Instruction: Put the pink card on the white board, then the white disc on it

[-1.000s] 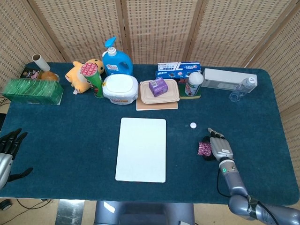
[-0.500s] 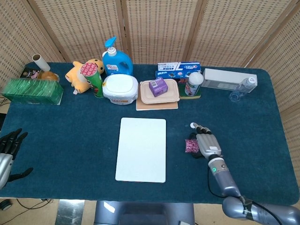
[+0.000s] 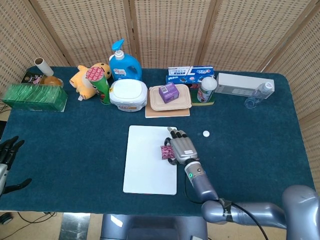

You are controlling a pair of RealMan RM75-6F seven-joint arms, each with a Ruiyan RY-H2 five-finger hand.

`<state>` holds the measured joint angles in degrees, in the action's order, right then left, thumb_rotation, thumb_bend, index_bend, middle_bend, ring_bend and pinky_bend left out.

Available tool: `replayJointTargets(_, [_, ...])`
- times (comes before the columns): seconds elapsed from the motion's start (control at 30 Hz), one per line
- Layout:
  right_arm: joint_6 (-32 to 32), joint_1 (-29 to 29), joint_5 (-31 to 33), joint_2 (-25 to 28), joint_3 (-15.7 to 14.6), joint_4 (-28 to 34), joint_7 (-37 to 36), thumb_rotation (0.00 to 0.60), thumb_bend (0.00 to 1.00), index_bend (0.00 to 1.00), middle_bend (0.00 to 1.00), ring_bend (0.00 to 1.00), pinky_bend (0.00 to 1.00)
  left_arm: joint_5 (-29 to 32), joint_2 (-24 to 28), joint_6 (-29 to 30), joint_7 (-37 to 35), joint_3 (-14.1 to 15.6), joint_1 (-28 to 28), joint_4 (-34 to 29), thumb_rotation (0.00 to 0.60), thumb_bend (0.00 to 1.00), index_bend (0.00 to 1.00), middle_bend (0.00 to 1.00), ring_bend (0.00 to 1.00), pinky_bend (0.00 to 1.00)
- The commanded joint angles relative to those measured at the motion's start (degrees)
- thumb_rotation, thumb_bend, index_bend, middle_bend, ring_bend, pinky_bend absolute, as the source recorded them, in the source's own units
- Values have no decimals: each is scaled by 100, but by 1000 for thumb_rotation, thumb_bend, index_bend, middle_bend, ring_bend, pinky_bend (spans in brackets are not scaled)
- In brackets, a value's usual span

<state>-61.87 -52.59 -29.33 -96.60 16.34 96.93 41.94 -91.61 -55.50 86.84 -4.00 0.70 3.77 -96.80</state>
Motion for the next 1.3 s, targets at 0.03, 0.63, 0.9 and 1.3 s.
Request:
replayJointTargets(0.03, [-124,-218,227,-332,103,-229,166,600,334,328,0,0,0,-10,50,10,-142,7,-4,35,600,83,0,0,0,74])
replayJointTargets(0.63, [-202,-582,778,-767,48,-479,521,600,282,159,0,0,0,-64,133,114,-547,23,-49,165,600,84,0,0,0,75])
replayJointTargets(0.9, [-184,-504,668,-390,52,-68,407,600,205,134,0,0,0,-90,91,65,-345,39,-31,121,600,84,0,0,0,75])
replayJointTargets(1.3, [364,158,-675,817,-438,-927,-670,600,240,239,24,0,95,-151,30,169,-184,45,-75,85,600,83,0,0,0,75])
